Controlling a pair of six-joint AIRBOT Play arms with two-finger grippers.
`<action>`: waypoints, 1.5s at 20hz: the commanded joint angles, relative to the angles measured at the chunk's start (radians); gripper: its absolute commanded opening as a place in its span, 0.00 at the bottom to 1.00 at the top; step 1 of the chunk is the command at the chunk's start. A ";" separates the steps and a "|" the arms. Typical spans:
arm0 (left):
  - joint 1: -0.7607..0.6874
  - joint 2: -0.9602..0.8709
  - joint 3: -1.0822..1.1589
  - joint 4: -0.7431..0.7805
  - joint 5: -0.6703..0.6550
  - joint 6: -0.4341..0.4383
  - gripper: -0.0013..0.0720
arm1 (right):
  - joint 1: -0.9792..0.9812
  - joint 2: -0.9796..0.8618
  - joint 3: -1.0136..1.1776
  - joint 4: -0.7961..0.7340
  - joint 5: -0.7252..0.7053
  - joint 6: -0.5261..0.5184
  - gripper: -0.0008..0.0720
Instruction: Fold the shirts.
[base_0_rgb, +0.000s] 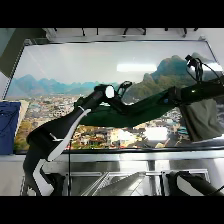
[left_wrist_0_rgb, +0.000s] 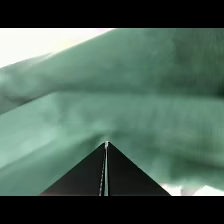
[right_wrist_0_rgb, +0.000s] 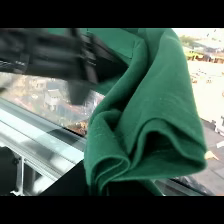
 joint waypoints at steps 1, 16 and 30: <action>0.099 0.138 -0.053 0.155 -0.117 0.036 0.04 | 0.011 0.002 0.001 0.018 -0.023 0.027 0.04; 0.883 0.656 -0.407 0.211 -0.133 0.039 0.04 | 0.703 -0.753 0.483 0.220 -0.587 0.101 0.04; 0.893 0.653 -0.407 0.172 -0.153 0.060 0.04 | 0.616 -0.966 0.668 0.674 -0.270 -0.106 0.69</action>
